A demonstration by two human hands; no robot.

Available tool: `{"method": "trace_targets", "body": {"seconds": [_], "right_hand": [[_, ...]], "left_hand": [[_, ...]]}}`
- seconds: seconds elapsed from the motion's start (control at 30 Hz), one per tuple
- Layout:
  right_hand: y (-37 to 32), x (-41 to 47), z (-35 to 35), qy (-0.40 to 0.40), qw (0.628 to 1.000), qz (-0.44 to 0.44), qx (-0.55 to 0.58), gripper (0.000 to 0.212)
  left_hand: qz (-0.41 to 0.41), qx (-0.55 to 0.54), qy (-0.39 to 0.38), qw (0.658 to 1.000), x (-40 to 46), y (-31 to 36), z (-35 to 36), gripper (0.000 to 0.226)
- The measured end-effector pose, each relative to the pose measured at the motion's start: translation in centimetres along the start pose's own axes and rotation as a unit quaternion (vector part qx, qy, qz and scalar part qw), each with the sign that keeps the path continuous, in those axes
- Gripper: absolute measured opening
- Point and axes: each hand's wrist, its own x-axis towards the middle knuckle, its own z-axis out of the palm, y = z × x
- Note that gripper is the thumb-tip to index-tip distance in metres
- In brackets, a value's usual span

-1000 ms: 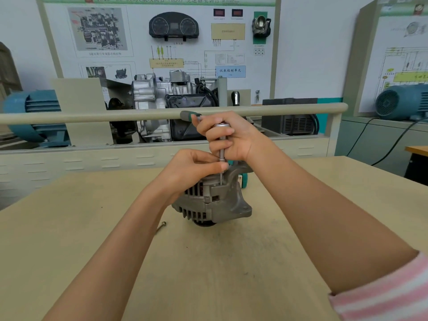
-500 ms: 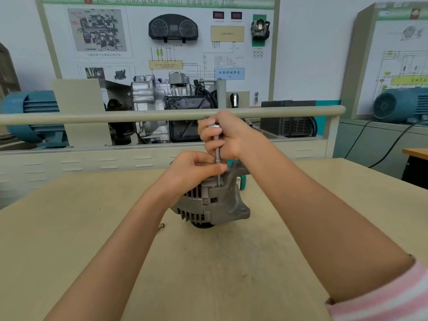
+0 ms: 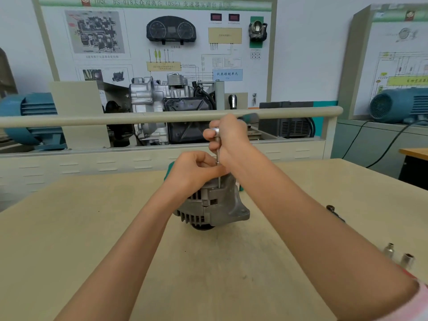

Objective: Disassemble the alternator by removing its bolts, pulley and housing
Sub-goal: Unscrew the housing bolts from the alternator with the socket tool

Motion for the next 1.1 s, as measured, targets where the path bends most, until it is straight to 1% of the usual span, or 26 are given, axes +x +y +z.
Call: {"method": "trace_targets", "body": {"seconds": [0.03,0.1,0.17,0.23,0.3,0.33,0.37,0.4,0.43,0.47,0.5,0.53,0.57,0.6,0.67,0.7,0.73,0.77,0.8,0.83,0.87,0.93,1.0,1.03,1.07,1.1], "right_hand": [[-0.4,0.4,-0.1,-0.037,0.998,0.042,-0.028,0.023],[-1.1,1.4,-0.6,-0.13,0.981,0.138,-0.028,0.031],[-1.4,2.4,-1.5,-0.241,0.941,0.237,0.027,0.03],[-1.6,2.5,-2.3,-0.315,0.909,0.27,0.044,0.022],[-1.7,2.2,-2.6,-0.351,0.892,0.28,0.056,0.013],[-1.8,1.9,-2.5,-0.343,0.895,0.28,0.058,0.012],[-1.8,1.7,-2.3,-0.32,0.907,0.27,0.054,0.015],[-1.5,1.5,-2.0,-0.276,0.928,0.244,0.049,0.019],[-1.1,1.2,-1.5,-0.21,0.957,0.198,0.041,0.023],[-0.5,0.7,-0.9,-0.126,0.984,0.125,0.034,0.024],[0.3,0.2,-0.4,-0.035,0.999,0.027,0.031,0.022],[1.1,-0.2,0.1,0.04,0.996,-0.064,0.038,0.016],[1.6,-0.4,0.4,0.079,0.989,-0.118,0.049,0.011],[1.9,-0.3,0.6,0.088,0.986,-0.131,0.06,0.013],[1.3,0.0,0.6,0.069,0.993,-0.08,0.043,0.022],[0.8,0.3,0.4,0.037,0.998,-0.037,0.024,0.023],[0.3,0.6,0.1,-0.013,1.0,0.02,0.005,0.022],[-0.2,0.9,-0.3,-0.083,0.992,0.09,-0.006,0.023],[-0.6,1.3,-0.7,-0.169,0.973,0.157,-0.002,0.024],[-1.0,1.9,-1.2,-0.254,0.944,0.21,0.007,0.024],[-1.2,2.3,-1.6,-0.319,0.916,0.243,0.009,0.023],[-1.4,2.7,-2.2,-0.386,0.883,0.266,0.003,0.023],[-1.3,2.7,-2.3,-0.407,0.865,0.292,0.033,0.022],[-1.3,2.5,-2.3,-0.397,0.868,0.293,0.046,0.021],[-1.2,2.3,-2.2,-0.368,0.884,0.284,0.053,0.019],[-1.0,2.1,-1.9,-0.315,0.912,0.256,0.057,0.019]], "left_hand": [[-0.005,-0.007,-0.009,1.0,-0.1,-0.1,-0.2,0.014],[-0.006,-0.032,-0.032,0.999,-0.1,-0.2,-0.6,0.009],[0.002,-0.051,-0.043,0.998,-0.3,-0.2,-0.9,0.008],[0.008,-0.056,-0.046,0.997,-0.4,-0.3,-1.1,0.009],[0.008,-0.054,-0.046,0.997,-0.3,-0.3,-1.1,0.009],[0.007,-0.054,-0.044,0.998,-0.3,-0.3,-1.0,0.01],[0.007,-0.055,-0.041,0.998,-0.3,-0.3,-1.0,0.01],[0.009,-0.056,-0.04,0.998,-0.3,-0.3,-1.0,0.009],[0.012,-0.056,-0.039,0.998,-0.3,-0.2,-1.0,0.008],[0.017,-0.053,-0.034,0.998,-0.3,-0.2,-1.0,0.008],[0.021,-0.04,-0.024,0.999,-0.3,-0.2,-0.9,0.008],[0.025,-0.02,-0.013,0.999,-0.3,-0.2,-0.8,0.008],[0.024,-0.003,-0.004,1.0,-0.3,-0.2,-0.7,0.007],[0.022,0.004,0.001,1.0,-0.3,-0.1,-0.6,0.007],[0.013,-0.006,0.0,1.0,-0.3,0.0,-0.5,0.009],[0.008,-0.011,-0.006,1.0,-0.3,0.0,-0.5,0.01],[0.004,-0.015,-0.016,1.0,-0.2,0.0,-0.6,0.008],[0.0,-0.018,-0.026,0.999,-0.2,-0.1,-0.6,0.007],[0.0,-0.02,-0.033,0.999,-0.2,-0.1,-0.6,0.006],[0.0,-0.02,-0.038,0.999,-0.2,-0.2,-0.6,0.006],[0.001,-0.022,-0.042,0.999,-0.2,-0.2,-0.7,0.005],[0.0,-0.032,-0.048,0.998,-0.2,-0.3,-0.8,0.003],[0.0,-0.04,-0.045,0.998,-0.3,-0.3,-0.8,0.005],[0.0,-0.042,-0.04,0.998,-0.3,-0.3,-0.8,0.007],[0.0,-0.04,-0.036,0.999,-0.3,-0.3,-0.7,0.009],[0.001,-0.036,-0.03,0.999,-0.2,-0.2,-0.6,0.011]]}}
